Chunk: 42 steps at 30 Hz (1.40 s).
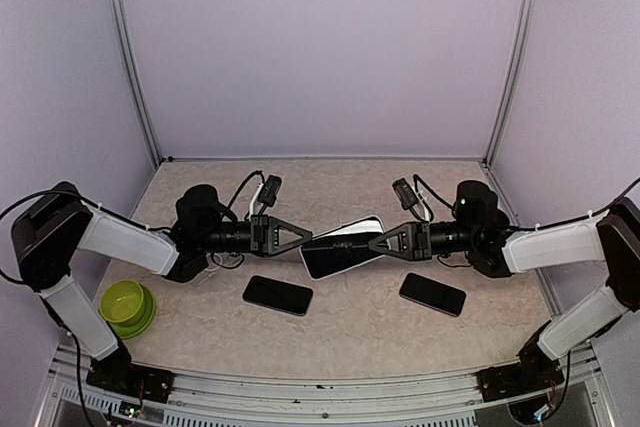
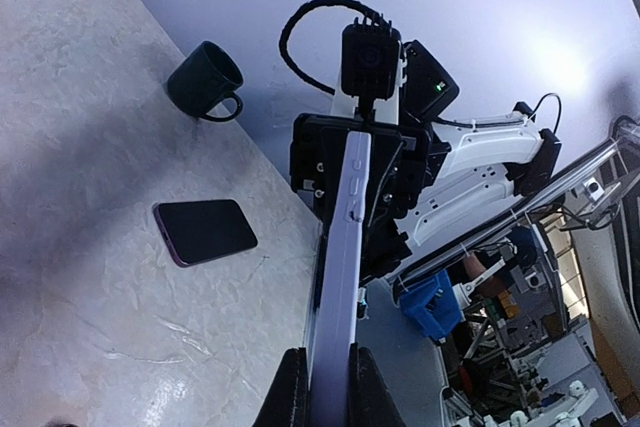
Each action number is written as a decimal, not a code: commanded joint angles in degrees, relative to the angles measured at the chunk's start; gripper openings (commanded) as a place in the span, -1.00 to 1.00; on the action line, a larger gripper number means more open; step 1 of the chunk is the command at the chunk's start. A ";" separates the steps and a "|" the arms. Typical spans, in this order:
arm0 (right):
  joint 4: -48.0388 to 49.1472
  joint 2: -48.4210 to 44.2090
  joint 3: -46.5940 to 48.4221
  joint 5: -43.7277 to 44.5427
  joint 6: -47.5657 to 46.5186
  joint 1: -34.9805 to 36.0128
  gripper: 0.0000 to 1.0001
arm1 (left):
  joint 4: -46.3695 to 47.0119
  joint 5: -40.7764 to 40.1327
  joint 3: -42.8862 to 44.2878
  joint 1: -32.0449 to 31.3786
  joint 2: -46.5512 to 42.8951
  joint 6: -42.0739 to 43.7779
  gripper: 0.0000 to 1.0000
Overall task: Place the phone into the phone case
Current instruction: Press the corner of the phone case at the bottom left corner of the phone case.
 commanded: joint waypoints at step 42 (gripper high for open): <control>5.76 -0.65 -0.93 0.01 -0.30 -1.97 -1.00 | -0.66 -2.13 -0.20 -2.16 1.27 1.14 -0.56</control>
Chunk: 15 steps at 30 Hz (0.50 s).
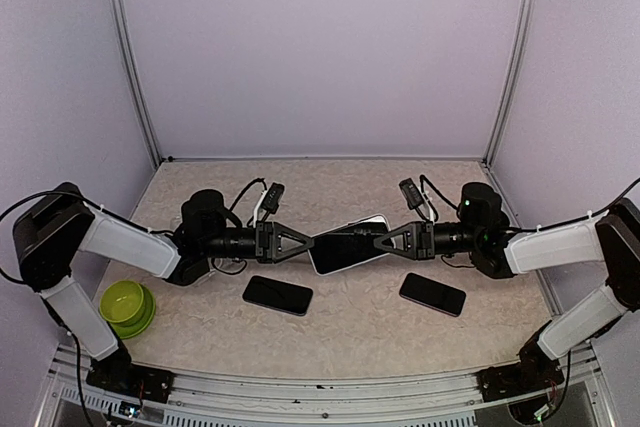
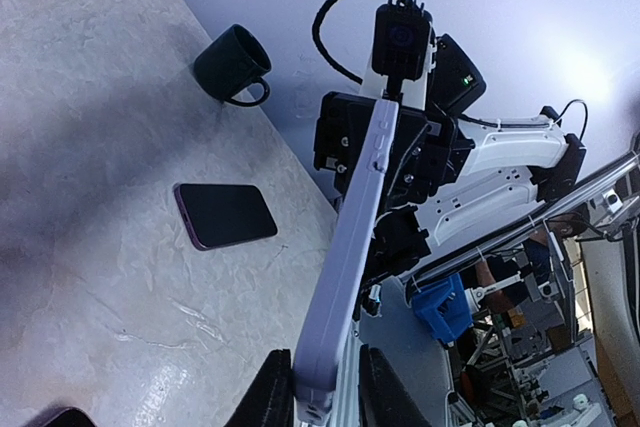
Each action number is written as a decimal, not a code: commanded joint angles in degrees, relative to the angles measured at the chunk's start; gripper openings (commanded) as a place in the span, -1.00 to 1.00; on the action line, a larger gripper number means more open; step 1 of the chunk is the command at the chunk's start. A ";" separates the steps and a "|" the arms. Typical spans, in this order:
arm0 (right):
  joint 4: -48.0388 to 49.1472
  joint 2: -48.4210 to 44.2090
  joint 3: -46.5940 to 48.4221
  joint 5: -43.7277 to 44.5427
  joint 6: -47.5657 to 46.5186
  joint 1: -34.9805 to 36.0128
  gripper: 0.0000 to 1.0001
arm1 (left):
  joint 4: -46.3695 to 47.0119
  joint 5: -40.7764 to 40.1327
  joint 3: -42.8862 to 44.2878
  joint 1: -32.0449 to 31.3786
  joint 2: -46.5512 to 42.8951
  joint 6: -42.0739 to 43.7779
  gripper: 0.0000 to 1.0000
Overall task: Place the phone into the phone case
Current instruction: Press the corner of the phone case at the bottom left corner of the phone case.
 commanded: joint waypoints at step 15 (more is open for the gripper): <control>3.86 0.30 -0.51 -1.26 -1.22 -1.80 -1.00 | 22.01 4.86 -4.12 2.58 2.99 -13.14 -1.00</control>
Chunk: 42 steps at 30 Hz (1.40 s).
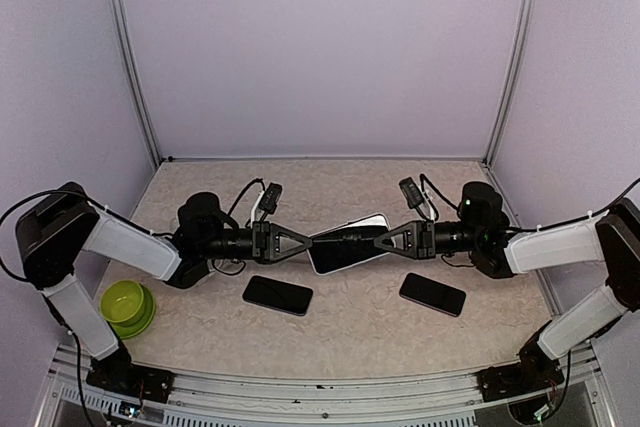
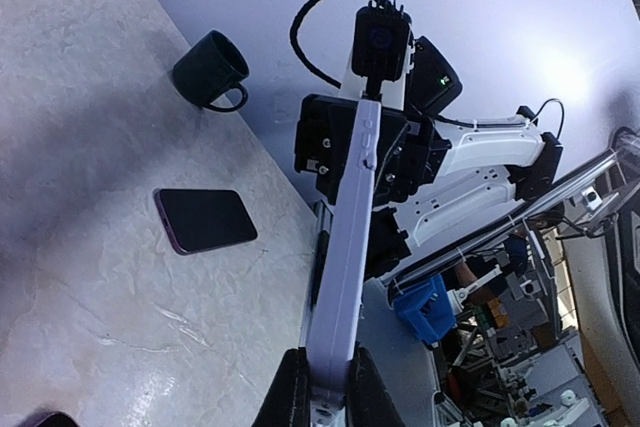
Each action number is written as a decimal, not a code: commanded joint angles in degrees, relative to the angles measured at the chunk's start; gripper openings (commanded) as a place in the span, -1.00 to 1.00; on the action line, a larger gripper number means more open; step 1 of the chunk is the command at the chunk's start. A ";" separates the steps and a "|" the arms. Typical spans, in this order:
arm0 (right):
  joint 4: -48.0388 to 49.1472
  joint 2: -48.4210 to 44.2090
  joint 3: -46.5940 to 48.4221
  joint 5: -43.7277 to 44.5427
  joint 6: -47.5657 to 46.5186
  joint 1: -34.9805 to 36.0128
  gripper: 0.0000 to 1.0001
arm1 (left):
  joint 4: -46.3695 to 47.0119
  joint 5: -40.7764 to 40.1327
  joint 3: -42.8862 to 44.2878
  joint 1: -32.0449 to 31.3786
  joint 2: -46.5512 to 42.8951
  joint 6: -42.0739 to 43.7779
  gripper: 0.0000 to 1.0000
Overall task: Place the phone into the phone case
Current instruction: Press the corner of the phone case at the bottom left corner of the phone case, then pass from the right arm to the left
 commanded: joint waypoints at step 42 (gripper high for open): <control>-1.56 -0.95 -0.41 -7.19 -7.83 -0.96 -1.00 | -29.69 -3.23 13.16 -3.82 -1.96 20.19 0.02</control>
